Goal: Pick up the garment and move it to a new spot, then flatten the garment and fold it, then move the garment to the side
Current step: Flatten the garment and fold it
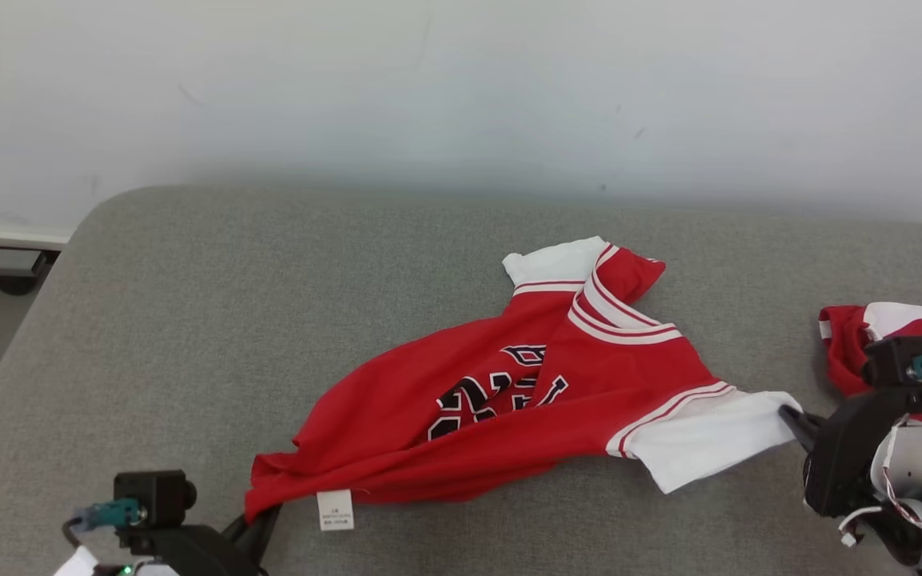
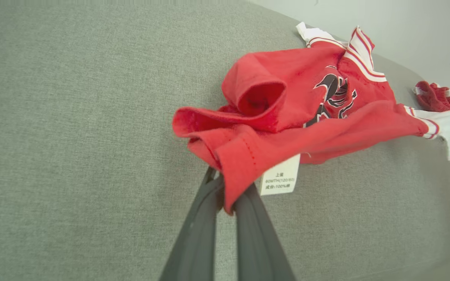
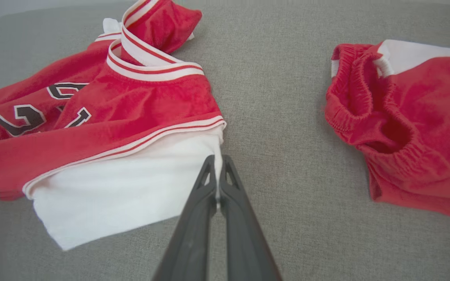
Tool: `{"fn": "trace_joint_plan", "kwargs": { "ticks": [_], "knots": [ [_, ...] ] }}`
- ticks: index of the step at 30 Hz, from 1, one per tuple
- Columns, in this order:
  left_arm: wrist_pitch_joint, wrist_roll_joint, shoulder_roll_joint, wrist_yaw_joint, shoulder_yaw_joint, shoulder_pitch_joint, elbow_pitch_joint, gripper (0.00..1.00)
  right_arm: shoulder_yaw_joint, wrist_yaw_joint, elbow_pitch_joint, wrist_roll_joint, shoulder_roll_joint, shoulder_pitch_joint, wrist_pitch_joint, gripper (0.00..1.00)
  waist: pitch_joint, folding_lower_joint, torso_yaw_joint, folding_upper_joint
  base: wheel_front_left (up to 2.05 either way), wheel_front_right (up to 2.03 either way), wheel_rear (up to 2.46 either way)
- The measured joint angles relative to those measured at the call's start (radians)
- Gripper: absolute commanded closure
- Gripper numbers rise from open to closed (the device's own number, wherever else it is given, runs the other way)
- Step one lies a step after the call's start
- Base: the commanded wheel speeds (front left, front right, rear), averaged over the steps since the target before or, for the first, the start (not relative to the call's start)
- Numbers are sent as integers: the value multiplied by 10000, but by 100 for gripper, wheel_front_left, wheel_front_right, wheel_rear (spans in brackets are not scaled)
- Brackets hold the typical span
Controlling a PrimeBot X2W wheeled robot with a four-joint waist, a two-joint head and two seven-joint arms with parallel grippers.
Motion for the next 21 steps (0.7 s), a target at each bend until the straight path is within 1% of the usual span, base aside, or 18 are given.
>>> {"fn": "trace_joint_plan", "kwargs": {
  "ticks": [3, 4, 6, 9, 12, 14, 16, 18, 21],
  "knots": [
    [-21, -117, -10, -113, -113, 325, -305, 100, 31, 102, -297, 236, 29, 309, 222, 100, -103, -1, -62, 0, 0, 0, 0],
    [40, -109, 17, -196, -255, 416, -326, 100, 146, 171, -360, 353, 75, 404, 372, 100, -114, -1, -98, 0, 0, 0, 0],
    [188, -188, -8, -393, -447, 556, -418, 100, 441, 184, -523, 387, 249, 535, 646, 100, -107, -1, -187, 0, 0, 0, 0],
    [504, -397, -36, -754, -662, 518, -591, 100, 740, 274, -685, 454, 441, 535, 1058, 100, -18, -1, -323, 0, 0, 0, 0],
    [1026, -1051, 29, -1327, -750, 265, -763, 100, 794, 284, -940, 761, 675, 318, 1499, 100, 183, 0, -461, 0, 0, 0, 0],
    [1371, -1521, 132, -1444, -631, -252, -817, 100, 811, 284, -1039, 965, 869, -154, 1829, 100, 369, 0, -563, 0, 0, 0, 0],
    [1812, -1879, 297, -1507, -462, -1179, -696, 100, 798, 265, -945, 991, 945, -910, 2169, 100, 587, 0, -669, 0, 0, 0, 0],
    [2341, -1927, 531, -1513, -238, -2462, -326, 100, 732, 134, -648, 989, 982, -1893, 2529, 100, 827, 1, -776, 0, 0, 0, 0],
    [3010, -2543, 441, -1515, 211, -4536, 410, 100, 598, -127, -23, 945, 1283, -3579, 2987, 100, 1215, 2, -928, 1, 0, 0, 0]
  ]
}}
